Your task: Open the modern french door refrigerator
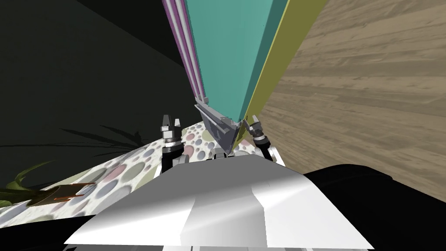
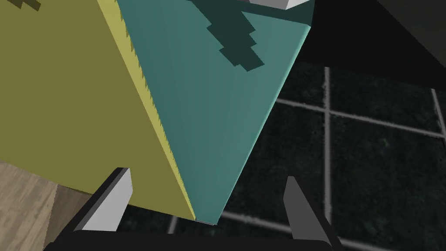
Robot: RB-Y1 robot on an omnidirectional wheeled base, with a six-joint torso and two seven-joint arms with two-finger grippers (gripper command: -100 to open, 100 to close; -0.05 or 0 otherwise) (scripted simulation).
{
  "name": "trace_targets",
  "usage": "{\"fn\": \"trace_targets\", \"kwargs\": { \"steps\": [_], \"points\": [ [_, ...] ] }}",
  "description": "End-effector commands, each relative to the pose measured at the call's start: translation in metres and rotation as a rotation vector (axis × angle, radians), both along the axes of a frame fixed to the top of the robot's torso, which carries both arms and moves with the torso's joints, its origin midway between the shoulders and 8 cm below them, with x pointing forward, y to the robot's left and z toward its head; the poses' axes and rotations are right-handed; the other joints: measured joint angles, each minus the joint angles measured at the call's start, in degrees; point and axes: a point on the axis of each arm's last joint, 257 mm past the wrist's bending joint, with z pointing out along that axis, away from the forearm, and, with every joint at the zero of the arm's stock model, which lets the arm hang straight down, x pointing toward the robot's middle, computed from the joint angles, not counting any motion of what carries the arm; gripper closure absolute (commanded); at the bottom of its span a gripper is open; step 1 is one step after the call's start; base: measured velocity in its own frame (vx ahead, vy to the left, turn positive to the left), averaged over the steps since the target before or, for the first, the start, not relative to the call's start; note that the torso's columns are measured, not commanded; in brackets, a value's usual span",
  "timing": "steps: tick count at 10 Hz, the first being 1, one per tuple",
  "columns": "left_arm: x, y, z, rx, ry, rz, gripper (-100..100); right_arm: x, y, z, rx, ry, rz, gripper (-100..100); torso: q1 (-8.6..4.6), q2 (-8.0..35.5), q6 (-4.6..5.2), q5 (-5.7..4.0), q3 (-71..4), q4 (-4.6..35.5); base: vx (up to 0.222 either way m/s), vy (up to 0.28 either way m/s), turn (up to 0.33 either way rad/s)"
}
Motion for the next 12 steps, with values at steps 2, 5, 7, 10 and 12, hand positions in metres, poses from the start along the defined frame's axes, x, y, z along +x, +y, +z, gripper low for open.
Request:
{"fn": "trace_targets", "kwargs": {
  "steps": [2, 5, 7, 10, 12],
  "points": [
    [0.0, 0.0, 0.0, 0.0, 0.0, 0.0, 0, 0.004, 0.008, -0.024, -0.17, -0.026, -0.049, -100, 0.03, 0.0, 0.0, 0.01, 0.0, 0.0, 0.03, 0.052, -0.121],
    [0.0, 0.0, 0.0, 0.0, 0.0, 0.0, 0, 0.006, 0.012, -0.035, -0.266, -0.048, -0.082, -100, -0.04, 0.0, 0.0, -0.01, 0.0, 0.0, 0.023, 0.036, -0.079],
    [0.0, 0.0, 0.0, 0.0, 0.0, 0.0, 0, 0.007, 0.016, -0.047, -0.343, -0.061, -0.098, -100, 0.05, 0.0, 0.01, 0.01, 0.0, 0.0, 0.028, 0.048, -0.122],
    [0.0, 0.0, 0.0, 0.0, 0.0, 0.0, 0, 0.008, 0.02, -0.06, -0.442, -0.089, -0.13, -100, 0.07, 0.0, 0.03, 0.01, 0.0, 0.0, 0.034, 0.058, -0.112],
    [0.0, 0.0, 0.0, 0.0, 0.0, 0.0, 0, 0.009, 0.024, -0.072, -0.52, -0.107, -0.145, -100, 0.03, 0.0, 0.03, 0.0, 0.0, 0.0, 0.03, 0.053, -0.114]
  ]
}}
